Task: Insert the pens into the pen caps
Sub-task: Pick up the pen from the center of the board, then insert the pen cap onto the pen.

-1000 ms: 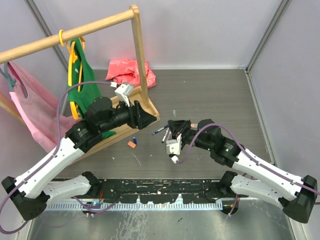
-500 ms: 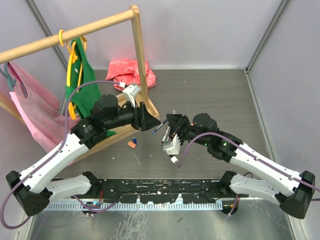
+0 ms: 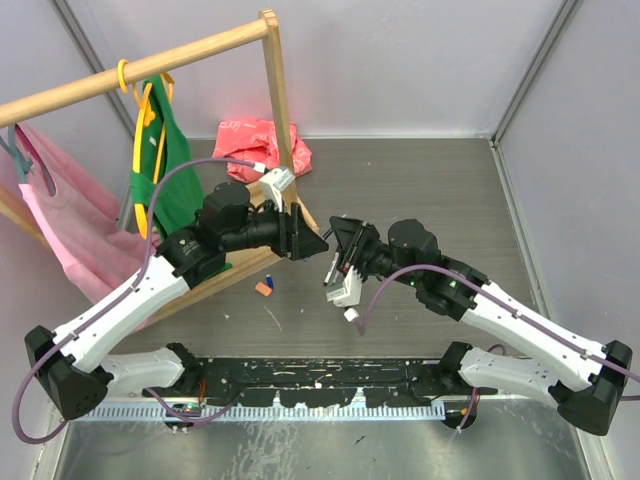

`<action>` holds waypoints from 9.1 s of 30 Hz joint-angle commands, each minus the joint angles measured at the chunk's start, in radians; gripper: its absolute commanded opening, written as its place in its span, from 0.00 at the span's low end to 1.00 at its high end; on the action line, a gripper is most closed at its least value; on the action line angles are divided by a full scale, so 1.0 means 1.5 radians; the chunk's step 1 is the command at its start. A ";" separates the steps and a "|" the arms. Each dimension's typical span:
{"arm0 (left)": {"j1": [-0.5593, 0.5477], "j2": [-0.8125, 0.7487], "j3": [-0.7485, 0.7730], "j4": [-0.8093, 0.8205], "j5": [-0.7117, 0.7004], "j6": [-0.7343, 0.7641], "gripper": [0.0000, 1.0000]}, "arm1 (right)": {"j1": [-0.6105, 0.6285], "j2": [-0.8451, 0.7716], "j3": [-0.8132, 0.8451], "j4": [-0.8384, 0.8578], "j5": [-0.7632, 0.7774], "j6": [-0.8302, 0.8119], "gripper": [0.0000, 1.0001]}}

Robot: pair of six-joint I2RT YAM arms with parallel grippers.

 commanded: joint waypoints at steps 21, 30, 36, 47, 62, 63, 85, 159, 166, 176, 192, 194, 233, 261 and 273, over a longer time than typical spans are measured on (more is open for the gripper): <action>0.000 0.054 0.050 0.052 0.060 -0.006 0.23 | 0.034 0.004 0.062 -0.055 -0.007 -0.037 0.00; 0.000 0.057 0.046 0.048 0.060 -0.002 0.03 | 0.034 0.000 0.056 -0.044 -0.006 -0.036 0.04; 0.000 0.053 0.046 0.028 0.041 0.008 0.00 | 0.034 -0.004 0.054 -0.045 -0.011 -0.023 0.12; 0.000 0.050 0.045 0.013 0.017 0.018 0.00 | 0.034 -0.021 0.050 -0.055 -0.023 0.004 0.56; 0.022 0.030 0.037 0.007 -0.043 0.025 0.00 | 0.034 -0.159 -0.067 0.028 -0.088 0.260 0.63; 0.024 0.028 0.037 0.005 -0.047 0.027 0.00 | 0.034 -0.172 -0.083 0.056 -0.093 0.319 0.63; 0.028 -0.024 0.004 -0.022 -0.133 0.063 0.00 | 0.034 -0.228 -0.286 0.456 0.316 1.305 0.60; 0.027 -0.173 -0.092 -0.075 -0.159 0.044 0.00 | -0.236 0.747 0.483 -0.222 0.290 1.522 0.52; 0.027 -0.165 -0.088 -0.072 -0.154 0.043 0.00 | -0.236 0.759 0.479 -0.224 0.278 1.521 0.47; 0.027 -0.167 -0.089 -0.063 -0.154 0.033 0.00 | -0.238 0.782 0.480 -0.225 0.268 1.517 0.44; 0.028 -0.171 -0.095 -0.064 -0.164 0.035 0.00 | -0.247 0.794 0.458 -0.220 0.254 1.519 0.33; 0.028 -0.171 -0.097 -0.062 -0.167 0.034 0.00 | -0.248 0.787 0.446 -0.210 0.255 1.519 0.30; 0.027 -0.206 -0.102 0.140 -0.150 0.046 0.00 | -0.281 0.090 0.179 0.166 0.029 1.489 0.00; 0.027 -0.121 -0.040 0.352 0.069 0.004 0.00 | -0.277 -0.011 0.012 0.624 -0.142 1.875 0.00; 0.027 -0.093 -0.025 0.417 0.139 -0.035 0.00 | -0.247 -0.027 -0.015 0.690 -0.104 1.838 0.00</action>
